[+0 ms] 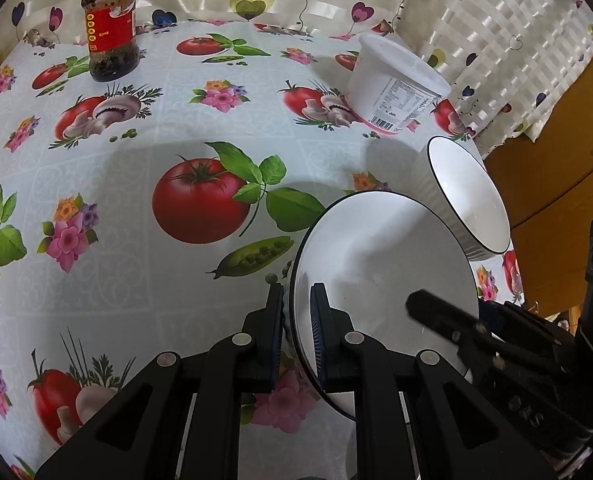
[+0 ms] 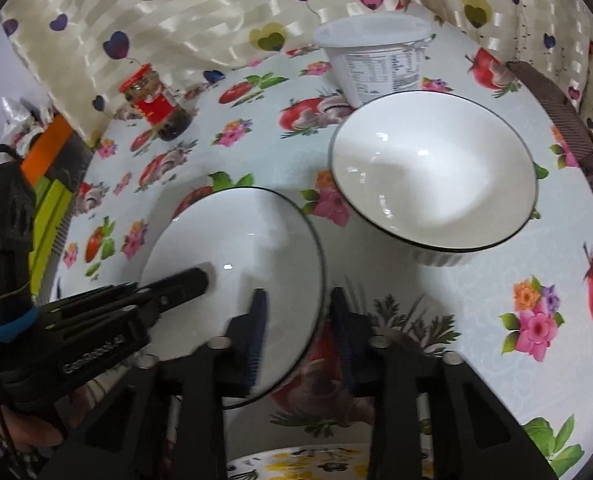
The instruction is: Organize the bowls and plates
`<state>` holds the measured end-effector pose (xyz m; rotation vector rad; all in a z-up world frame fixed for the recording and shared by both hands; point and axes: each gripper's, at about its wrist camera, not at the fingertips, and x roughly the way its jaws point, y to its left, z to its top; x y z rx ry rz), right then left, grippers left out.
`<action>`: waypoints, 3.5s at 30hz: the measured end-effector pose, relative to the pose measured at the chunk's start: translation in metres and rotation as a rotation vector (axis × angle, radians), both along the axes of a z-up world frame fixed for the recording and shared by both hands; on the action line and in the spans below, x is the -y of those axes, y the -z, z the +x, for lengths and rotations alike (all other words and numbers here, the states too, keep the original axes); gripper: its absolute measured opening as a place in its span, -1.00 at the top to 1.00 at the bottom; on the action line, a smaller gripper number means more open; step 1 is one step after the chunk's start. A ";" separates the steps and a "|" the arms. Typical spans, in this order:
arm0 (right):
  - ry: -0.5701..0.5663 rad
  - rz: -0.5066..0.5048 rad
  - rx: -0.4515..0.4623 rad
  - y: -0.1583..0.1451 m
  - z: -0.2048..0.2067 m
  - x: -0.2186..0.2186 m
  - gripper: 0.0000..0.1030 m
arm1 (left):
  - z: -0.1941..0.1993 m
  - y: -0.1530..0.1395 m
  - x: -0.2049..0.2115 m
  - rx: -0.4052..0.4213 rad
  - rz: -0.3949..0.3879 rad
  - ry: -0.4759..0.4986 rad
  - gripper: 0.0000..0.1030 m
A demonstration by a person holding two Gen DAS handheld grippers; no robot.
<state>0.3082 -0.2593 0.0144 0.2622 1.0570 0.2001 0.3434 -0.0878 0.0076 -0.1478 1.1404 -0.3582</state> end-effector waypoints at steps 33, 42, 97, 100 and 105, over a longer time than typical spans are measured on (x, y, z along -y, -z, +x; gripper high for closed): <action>0.058 0.074 0.086 -0.087 -0.093 0.046 0.74 | -0.091 -0.086 0.033 0.122 -0.023 0.064 0.73; 0.088 0.080 0.053 -0.074 -0.134 0.061 0.74 | -0.125 -0.070 0.051 0.080 -0.014 0.102 0.73; 0.097 0.022 -0.024 -0.019 -0.155 0.073 0.64 | -0.146 -0.016 0.075 -0.009 0.029 0.137 0.68; 0.094 0.029 -0.022 -0.018 -0.155 0.073 0.44 | -0.145 -0.017 0.074 0.001 0.025 0.143 0.68; 0.096 0.039 0.023 -0.029 -0.159 0.077 0.31 | -0.145 -0.029 0.067 0.035 -0.002 0.148 0.68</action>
